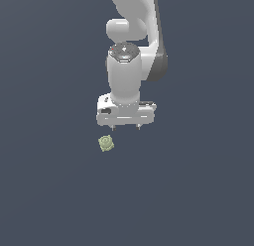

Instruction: Pick up the object and move it to a goal position.

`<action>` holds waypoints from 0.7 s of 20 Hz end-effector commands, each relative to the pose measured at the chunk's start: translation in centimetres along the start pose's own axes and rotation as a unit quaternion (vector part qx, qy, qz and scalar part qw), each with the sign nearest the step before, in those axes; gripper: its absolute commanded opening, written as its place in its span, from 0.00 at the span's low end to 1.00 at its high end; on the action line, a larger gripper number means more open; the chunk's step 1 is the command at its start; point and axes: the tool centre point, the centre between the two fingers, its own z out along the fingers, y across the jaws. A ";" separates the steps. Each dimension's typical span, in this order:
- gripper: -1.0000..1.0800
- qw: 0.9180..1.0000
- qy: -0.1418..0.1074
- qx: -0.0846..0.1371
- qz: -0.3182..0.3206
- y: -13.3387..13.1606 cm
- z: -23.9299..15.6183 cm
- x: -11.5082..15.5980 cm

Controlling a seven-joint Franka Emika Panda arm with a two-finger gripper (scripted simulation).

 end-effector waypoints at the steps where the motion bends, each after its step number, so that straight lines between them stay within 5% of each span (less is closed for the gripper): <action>1: 0.96 1.000 -0.002 -0.001 -0.012 0.7 0.7 -0.1; 14: 0.96 0.992 -0.014 -0.001 -0.122 6.3 6.2 -1.2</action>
